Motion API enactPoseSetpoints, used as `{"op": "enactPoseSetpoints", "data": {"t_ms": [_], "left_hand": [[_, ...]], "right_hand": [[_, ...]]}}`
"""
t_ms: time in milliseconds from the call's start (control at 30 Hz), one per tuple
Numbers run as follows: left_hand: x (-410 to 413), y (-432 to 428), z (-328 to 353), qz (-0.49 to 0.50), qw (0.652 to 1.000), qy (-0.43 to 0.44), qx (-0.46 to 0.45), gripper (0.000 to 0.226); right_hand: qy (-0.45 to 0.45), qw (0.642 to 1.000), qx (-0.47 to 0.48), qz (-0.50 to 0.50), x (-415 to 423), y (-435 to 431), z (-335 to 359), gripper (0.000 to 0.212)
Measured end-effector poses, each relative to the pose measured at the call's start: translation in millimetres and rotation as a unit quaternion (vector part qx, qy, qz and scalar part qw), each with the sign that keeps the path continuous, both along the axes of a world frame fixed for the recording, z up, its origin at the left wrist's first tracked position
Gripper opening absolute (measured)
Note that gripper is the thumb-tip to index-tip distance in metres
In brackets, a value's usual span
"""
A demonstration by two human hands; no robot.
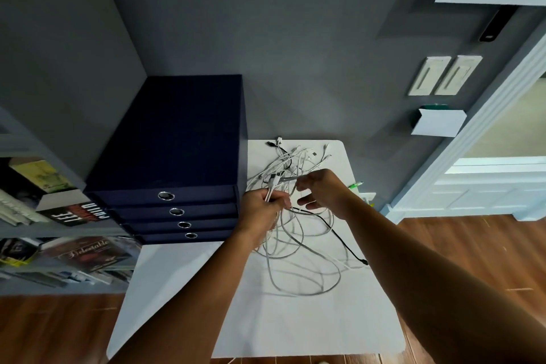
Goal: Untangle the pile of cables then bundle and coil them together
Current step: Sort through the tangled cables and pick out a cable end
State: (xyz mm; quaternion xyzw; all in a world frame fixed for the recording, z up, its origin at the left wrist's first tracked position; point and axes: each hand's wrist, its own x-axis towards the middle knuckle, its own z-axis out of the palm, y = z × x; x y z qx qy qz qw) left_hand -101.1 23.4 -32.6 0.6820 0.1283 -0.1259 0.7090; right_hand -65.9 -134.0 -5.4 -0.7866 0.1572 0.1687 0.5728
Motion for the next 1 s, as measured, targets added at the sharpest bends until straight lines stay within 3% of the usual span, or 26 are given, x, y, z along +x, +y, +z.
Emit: {"op": "enactPoseSetpoints", "data": {"t_ms": [167,300,467,600,733,900,1000], "left_hand": [[-17.2,17.9,9.9,-0.099,0.992,0.005,-0.074,0.008],[-23.2,26.6,6.8,-0.155,0.987,0.013,-0.049,0.005],[-19.2,31.3,-5.8,-0.109,0.990,0.012,0.085,0.003],[-14.7,19.8,-6.8,-0.069,0.992,-0.029,0.100,0.002],[-10.6,9.4,-9.0,-0.062,0.988,-0.069,0.126,0.014],[-8.7,5.0,-8.6,-0.065,0.989,-0.080,0.103,0.021],[-9.7,6.1,-9.9,-0.057,0.991,-0.076,0.092,0.011]], "right_hand": [[0.029,0.996,-0.001,-0.083,12.6,1.4,-5.0,0.015],[0.033,0.994,0.049,-0.096,18.0,-2.8,0.2,0.031],[0.048,0.992,0.004,-0.118,30.4,-1.4,8.5,0.016],[0.047,0.991,-0.052,-0.111,37.6,-2.7,18.3,0.027],[0.002,0.991,-0.085,-0.100,43.3,-6.6,27.2,0.023],[-0.019,0.989,0.007,-0.148,41.7,-13.3,34.9,0.018],[-0.029,0.965,0.190,-0.178,35.4,-15.1,44.6,0.016]]}}
